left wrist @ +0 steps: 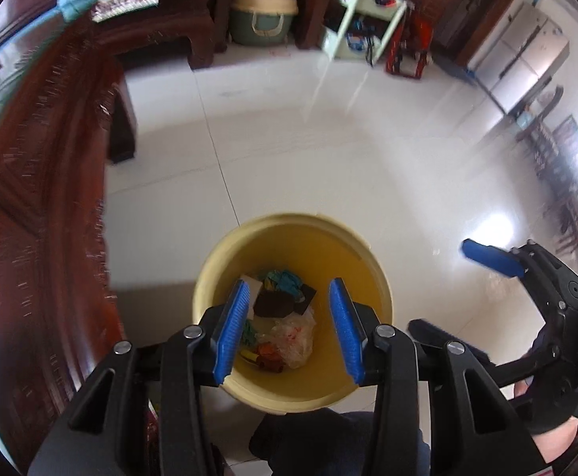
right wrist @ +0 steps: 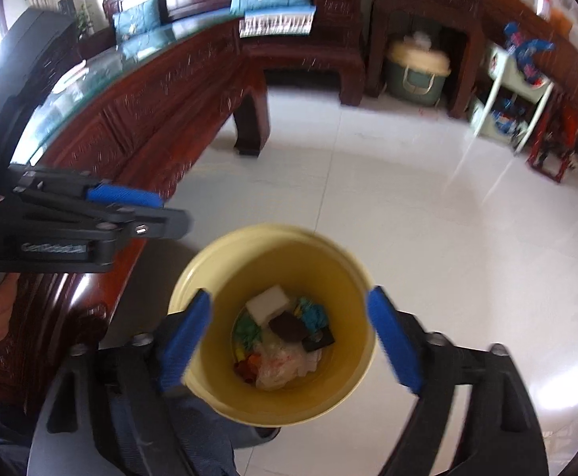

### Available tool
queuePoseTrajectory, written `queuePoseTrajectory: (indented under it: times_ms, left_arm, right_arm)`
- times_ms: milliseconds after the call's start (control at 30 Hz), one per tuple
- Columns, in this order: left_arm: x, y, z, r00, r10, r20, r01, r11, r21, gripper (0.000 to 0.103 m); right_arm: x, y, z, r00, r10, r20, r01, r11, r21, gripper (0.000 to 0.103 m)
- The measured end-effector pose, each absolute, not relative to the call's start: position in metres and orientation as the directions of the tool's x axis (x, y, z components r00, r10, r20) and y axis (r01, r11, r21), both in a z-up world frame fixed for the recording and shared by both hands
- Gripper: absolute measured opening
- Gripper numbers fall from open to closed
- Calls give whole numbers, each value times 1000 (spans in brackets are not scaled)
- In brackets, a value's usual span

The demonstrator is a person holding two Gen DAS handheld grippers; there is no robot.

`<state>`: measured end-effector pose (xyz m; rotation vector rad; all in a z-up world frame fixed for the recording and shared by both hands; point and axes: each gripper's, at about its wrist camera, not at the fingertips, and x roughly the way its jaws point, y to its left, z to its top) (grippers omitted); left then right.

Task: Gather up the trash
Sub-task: 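Return both grippers to the table, then grasp the yellow snack wrapper with the right gripper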

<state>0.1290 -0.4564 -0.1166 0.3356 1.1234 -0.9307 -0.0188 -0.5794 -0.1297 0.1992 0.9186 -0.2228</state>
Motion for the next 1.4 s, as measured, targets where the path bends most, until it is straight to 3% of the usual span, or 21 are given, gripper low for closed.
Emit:
queuePoseTrajectory:
  times_ms: [167, 300, 367, 633, 833, 1033, 1400]
  left_arm:
    - [123, -395, -67, 262, -516, -816, 737, 652, -176, 55]
    - [122, -331, -37, 413, -482, -773, 659, 744, -112, 66]
    - [120, -298, -24, 468, -465, -752, 616, 781, -100, 77]
    - [121, -176, 10, 624, -376, -686, 453, 888, -75, 80]
    - [122, -99, 26, 695, -303, -652, 347, 936, -64, 100]
    - [134, -43, 30, 719, -236, -654, 258, 964, -64, 99]
    - [202, 54, 5, 714, -100, -693, 43, 994, -98, 99]
  right_arm:
    - [-25, -549, -85, 676, -138, -724, 255, 965, 54, 91]
    - [-20, -511, -55, 739, -74, -670, 170, 982, 78, 91]
    - [-14, -487, -42, 760, -18, -649, 108, 989, 99, 91]
    - [20, -382, 1, 806, 127, -578, -87, 991, 96, 91]
    - [44, -305, 25, 809, 209, -549, -216, 975, 51, 94]
    - [72, -237, 30, 801, 213, -559, -297, 953, -62, 95]
    - [140, -152, 19, 720, 329, -610, -478, 874, -93, 94]
